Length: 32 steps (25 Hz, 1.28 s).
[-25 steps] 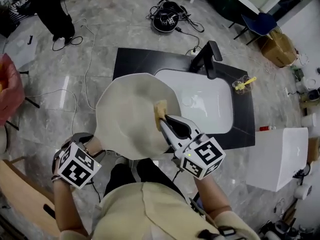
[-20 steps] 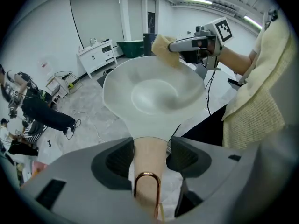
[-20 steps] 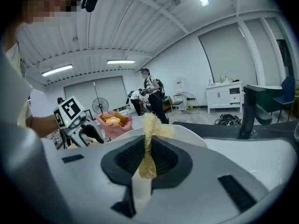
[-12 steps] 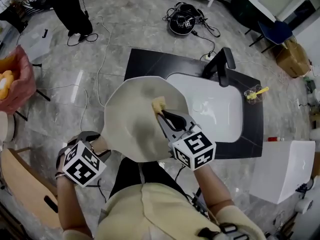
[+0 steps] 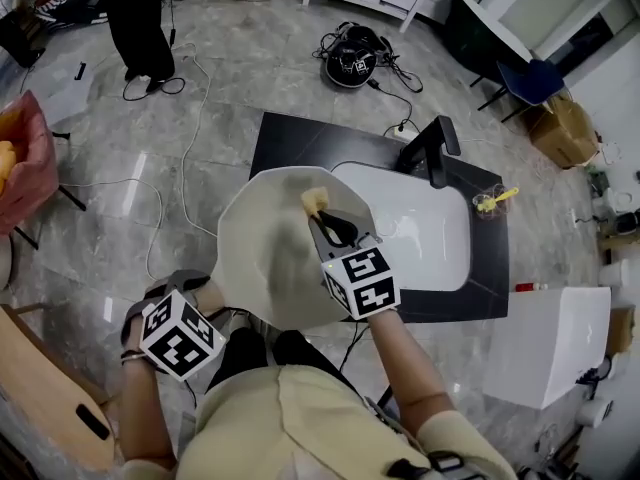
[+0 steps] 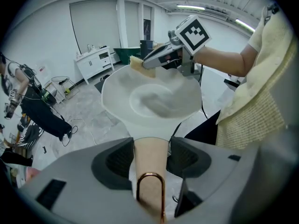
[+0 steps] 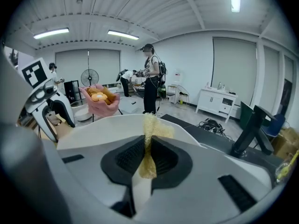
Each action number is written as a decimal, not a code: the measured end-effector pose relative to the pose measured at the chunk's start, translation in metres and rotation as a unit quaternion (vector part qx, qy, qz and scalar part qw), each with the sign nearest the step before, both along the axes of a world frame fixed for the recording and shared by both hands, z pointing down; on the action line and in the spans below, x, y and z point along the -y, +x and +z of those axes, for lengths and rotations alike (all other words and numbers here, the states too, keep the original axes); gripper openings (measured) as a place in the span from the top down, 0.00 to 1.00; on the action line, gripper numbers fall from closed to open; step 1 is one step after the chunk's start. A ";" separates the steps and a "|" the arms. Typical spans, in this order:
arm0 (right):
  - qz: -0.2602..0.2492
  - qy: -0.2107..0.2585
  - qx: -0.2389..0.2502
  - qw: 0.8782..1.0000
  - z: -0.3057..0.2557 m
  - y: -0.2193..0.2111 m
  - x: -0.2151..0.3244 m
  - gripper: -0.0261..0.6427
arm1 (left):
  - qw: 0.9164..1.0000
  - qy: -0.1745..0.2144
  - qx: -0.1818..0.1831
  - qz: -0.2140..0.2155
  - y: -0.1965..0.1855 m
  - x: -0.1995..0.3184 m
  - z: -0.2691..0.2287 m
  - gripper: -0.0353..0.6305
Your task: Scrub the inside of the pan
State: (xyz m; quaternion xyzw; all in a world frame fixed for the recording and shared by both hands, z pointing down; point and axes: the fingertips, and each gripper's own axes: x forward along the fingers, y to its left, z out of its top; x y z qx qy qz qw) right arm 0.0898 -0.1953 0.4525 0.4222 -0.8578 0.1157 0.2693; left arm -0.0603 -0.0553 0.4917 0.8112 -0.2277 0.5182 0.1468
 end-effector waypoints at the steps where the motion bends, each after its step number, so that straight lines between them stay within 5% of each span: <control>1: 0.004 0.001 -0.010 1.000 0.003 -0.001 0.003 0.89 | 1.000 -0.003 0.000 0.001 0.000 -0.001 0.000 0.56; 8: 0.046 -0.003 -0.059 0.997 0.027 0.010 0.029 0.89 | 1.000 -0.012 0.003 0.021 0.001 0.001 0.001 0.58; 16: 0.086 -0.018 -0.047 0.995 0.041 0.006 0.049 0.89 | 1.000 -0.010 -0.002 0.024 0.002 0.002 0.000 0.58; 32: -0.008 -0.032 -0.027 0.999 0.053 -0.058 0.046 0.88 | 1.000 -0.003 -0.020 0.012 0.002 -0.001 -0.001 0.58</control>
